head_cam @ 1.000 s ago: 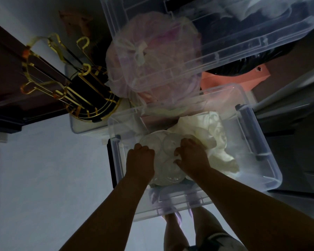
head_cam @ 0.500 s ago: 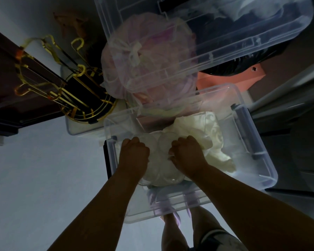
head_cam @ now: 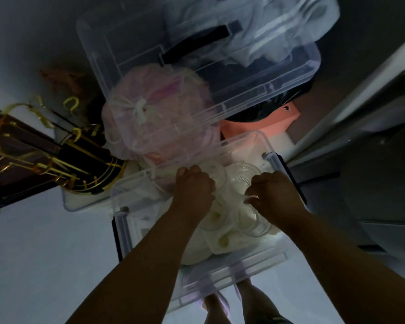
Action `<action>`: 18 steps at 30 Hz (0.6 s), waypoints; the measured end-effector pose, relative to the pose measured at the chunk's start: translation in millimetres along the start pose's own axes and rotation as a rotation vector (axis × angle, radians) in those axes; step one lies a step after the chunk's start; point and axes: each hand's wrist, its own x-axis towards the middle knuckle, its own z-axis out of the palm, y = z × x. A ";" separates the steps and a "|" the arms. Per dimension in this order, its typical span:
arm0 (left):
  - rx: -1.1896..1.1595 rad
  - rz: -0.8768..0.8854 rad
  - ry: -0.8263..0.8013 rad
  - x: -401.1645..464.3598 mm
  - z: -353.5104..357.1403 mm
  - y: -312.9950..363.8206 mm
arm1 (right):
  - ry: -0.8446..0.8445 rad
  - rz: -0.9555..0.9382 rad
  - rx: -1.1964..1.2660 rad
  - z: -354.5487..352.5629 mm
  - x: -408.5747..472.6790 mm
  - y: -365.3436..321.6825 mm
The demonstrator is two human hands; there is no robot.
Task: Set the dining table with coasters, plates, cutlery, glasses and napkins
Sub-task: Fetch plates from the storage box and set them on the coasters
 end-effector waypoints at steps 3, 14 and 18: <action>0.021 0.000 -0.026 20.4 13.2 13.3 | -0.061 0.051 -0.034 15.4 2.9 12.4; -0.002 0.017 -0.028 57.7 43.1 30.1 | -0.343 0.270 -0.143 56.3 0.9 13.1; -0.051 0.000 -0.022 55.0 44.8 24.6 | -0.380 0.344 -0.033 53.9 3.1 14.5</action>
